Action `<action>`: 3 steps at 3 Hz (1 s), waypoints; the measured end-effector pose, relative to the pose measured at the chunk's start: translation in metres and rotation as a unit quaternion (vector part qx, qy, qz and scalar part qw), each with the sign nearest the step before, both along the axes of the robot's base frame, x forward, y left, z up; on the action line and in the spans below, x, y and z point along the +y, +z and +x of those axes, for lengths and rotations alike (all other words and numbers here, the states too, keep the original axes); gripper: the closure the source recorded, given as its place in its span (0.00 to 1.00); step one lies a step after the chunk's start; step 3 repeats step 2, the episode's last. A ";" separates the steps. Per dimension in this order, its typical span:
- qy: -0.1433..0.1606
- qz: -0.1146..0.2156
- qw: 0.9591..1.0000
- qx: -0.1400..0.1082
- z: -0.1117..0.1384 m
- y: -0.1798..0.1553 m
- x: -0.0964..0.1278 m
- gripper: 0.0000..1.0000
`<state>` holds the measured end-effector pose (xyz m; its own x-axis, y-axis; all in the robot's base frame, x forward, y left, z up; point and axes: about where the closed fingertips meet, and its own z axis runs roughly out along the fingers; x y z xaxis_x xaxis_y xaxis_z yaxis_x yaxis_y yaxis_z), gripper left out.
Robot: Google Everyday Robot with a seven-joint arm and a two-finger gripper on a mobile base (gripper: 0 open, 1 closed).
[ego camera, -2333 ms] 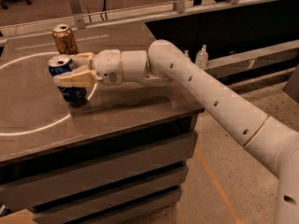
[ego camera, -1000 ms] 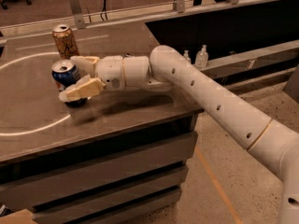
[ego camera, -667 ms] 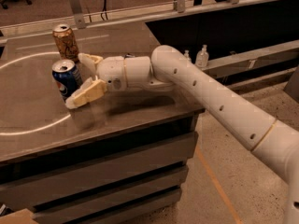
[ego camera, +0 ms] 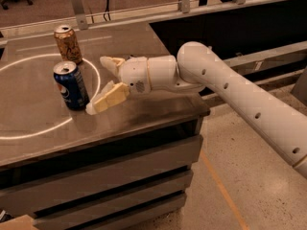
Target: Place pepsi can upright
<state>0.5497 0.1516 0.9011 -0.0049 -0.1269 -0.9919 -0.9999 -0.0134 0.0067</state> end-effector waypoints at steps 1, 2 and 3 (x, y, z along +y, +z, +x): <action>-0.057 -0.031 0.998 -0.007 -0.001 0.005 -0.040 0.00; -0.057 -0.031 0.998 -0.007 -0.001 0.005 -0.040 0.00; -0.057 -0.031 0.998 -0.007 -0.001 0.005 -0.040 0.00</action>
Offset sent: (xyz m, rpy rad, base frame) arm -0.0010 -0.0269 0.0028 -0.0447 -0.0079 -0.0769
